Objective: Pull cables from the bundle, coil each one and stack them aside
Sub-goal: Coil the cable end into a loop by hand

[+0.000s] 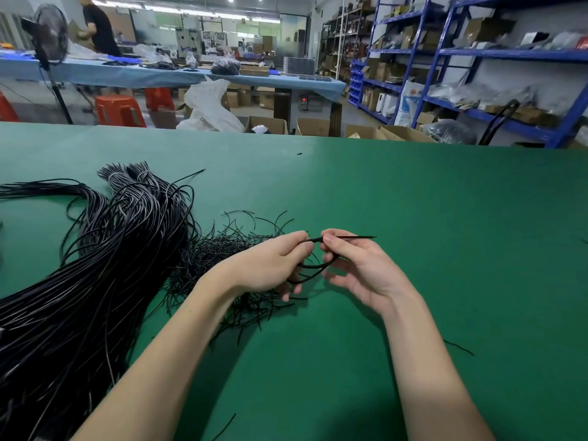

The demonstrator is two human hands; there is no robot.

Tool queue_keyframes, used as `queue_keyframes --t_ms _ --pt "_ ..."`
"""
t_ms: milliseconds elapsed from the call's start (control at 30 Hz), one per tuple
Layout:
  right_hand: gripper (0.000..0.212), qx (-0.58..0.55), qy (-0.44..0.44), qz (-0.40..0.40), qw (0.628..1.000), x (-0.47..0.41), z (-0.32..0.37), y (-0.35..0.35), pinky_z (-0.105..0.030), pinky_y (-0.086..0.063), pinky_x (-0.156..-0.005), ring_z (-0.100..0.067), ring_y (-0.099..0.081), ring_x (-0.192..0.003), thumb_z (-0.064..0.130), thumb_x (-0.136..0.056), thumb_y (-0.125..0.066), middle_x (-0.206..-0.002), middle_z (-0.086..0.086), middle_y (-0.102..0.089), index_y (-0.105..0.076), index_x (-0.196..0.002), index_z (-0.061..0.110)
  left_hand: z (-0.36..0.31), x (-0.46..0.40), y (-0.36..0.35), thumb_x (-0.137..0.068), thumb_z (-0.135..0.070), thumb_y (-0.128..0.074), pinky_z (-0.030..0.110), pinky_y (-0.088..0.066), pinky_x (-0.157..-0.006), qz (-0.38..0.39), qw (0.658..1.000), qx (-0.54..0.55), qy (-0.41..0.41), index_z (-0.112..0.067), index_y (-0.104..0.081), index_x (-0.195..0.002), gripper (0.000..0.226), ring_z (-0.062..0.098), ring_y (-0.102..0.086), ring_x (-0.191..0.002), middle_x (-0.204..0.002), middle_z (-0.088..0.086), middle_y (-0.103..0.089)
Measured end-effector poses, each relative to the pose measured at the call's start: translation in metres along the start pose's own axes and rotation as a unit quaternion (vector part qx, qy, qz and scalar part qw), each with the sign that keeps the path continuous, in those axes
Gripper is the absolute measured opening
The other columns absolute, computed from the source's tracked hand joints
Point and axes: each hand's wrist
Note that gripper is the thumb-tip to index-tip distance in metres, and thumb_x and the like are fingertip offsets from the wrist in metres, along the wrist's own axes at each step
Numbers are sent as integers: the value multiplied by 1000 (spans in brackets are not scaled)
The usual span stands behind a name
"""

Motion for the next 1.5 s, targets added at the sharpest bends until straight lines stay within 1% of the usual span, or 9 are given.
queue_keyframes --t_ms 200,400,600,733,800,867,1000,1300,1500 --pt "27 -34 9 -5 999 -2 -3 1 -34 -62 -73 -14 -68 -69 14 -72 -78 -80 -5 -71 -70 -98 10 6 3 2 -110 -27 -37 22 -41 -56 14 992 124 21 -2 -49 -105 29 13 -48 -68 -89 6 -40" --pt "29 28 26 -15 999 -1 -2 2 -27 -60 -66 -15 -73 -73 17 -70 -81 -81 -6 -74 -73 -97 11 5 4 6 -109 -18 -39 22 -42 -65 8 983 184 29 -3 -52 -106 20 12 -48 -71 -96 10 -46" --pt "19 76 76 -33 994 -10 -5 -4 -27 -60 -66 -14 -72 -70 21 -74 -83 -81 -5 -76 -78 -90 12 7 9 13 -110 -25 -36 18 -39 -52 55 981 174 65 -7 -51 -106 24 13 -47 -59 -78 5 -63" --pt "21 126 14 -42 991 -17 -9 -6 -29 -60 -70 -16 -73 -77 30 -92 -72 -86 -4 -78 -75 -98 10 14 3 20 -110 -26 -35 18 -36 -49 -35 990 111 75 -11 -50 -104 22 8 -46 -53 -74 1 -55" --pt "24 312 21 -54 948 -18 -12 -5 -23 -56 -75 -6 -71 -79 41 -90 -74 -88 5 -79 -77 -94 18 19 1 27 -110 -25 -33 21 -35 -50 -95 989 82 73 -14 -42 -96 20 10 -44 -53 -77 5 -54" --pt "16 512 74 -48 854 -16 -18 -8 -12 -47 -70 11 -63 -71 45 -81 -79 -83 20 -75 -79 -89 31 24 -2 30 -109 -27 -32 24 -38 -53 -149 986 42 70 -15 -39 -94 21 10 -45 -54 -80 5 -55" --pt "15 639 62 0 767 -12 -30 -33 -23 -48 -72 9 -60 -74 49 -75 -81 -80 26 -71 -75 -85 42 31 -8 25 -108 -29 -32 26 -40 -54 -207 976 21 57 -16 -40 -91 23 2 -49 -46 -79 5 -57" --pt "1 694 63 -1 717 -9 -27 -39 -22 -41 -64 -2 -64 -83 38 -84 -73 -79 21 -71 -72 -84 38 34 -12 20 -108 -31 -31 29 -40 -57 -230 971 48 52 -20 -39 -87 26 11 -49 -57 -76 2 -59" --pt "6 689 78 -31 720 -4 -15 -29 -26 -46 -70 -7 -65 -87 37 -84 -67 -88 23 -70 -71 -84 41 36 -13 22 -108 -31 -30 26 -39 -53 -229 970 70 44 -20 -39 -87 26 9 -48 -54 -74 0 -60"
Point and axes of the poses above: each hand's wrist, its own x-axis away from the middle knuckle, its own y-axis out of the back of the hand, z = x × y
